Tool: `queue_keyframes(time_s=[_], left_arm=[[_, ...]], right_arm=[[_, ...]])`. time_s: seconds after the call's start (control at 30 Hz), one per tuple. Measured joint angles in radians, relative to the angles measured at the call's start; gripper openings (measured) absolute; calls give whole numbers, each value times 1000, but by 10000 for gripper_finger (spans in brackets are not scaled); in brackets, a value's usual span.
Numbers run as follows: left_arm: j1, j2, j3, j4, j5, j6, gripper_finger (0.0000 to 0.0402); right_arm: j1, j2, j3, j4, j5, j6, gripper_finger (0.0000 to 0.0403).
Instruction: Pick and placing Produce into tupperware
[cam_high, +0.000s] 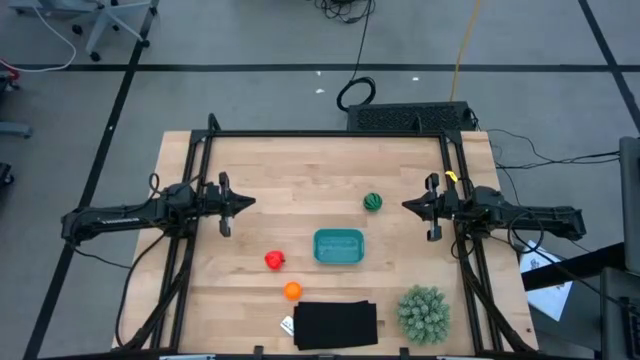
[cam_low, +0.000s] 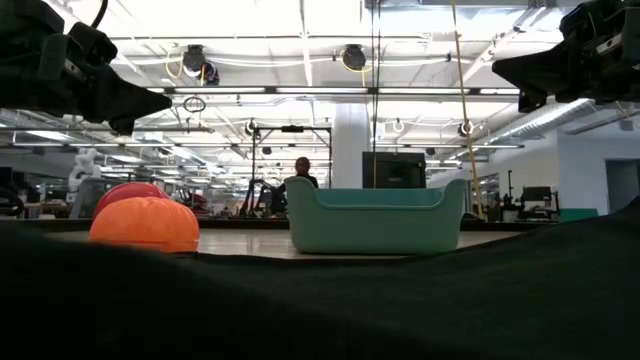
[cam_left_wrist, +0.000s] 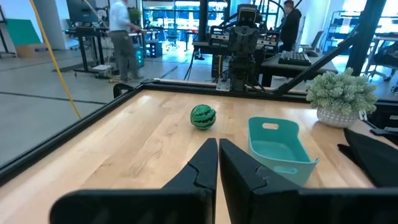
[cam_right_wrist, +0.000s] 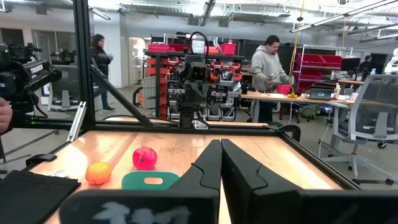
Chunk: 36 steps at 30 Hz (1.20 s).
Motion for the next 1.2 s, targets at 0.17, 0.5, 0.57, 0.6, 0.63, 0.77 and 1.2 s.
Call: queue_keyframes(time_s=[0.17, 0.5, 0.57, 0.6, 0.63, 0.77, 1.2], left_arm=[[0, 0, 0, 0, -1, 16, 21], [0, 0, 0, 22, -2, 38, 21], [0, 0, 0, 38, -2, 48, 21], [0, 0, 0, 58, -2, 55, 21], [0, 0, 0, 80, -2, 60, 21], [0, 0, 1, 143, 1, 60, 21], [-40, 159, 245, 16, 47, 90, 21]], right_arm=[[0, 0, 0, 0, 0, 0, 0], [0, 0, 0, 0, 0, -23, 0], [0, 0, 0, 0, 0, -19, 0], [0, 0, 0, 0, 0, -19, 0], [0, 0, 0, -1, 0, -19, 0], [0, 0, 0, -1, 0, -19, 0], [0, 0, 0, -2, 0, -27, 0]])
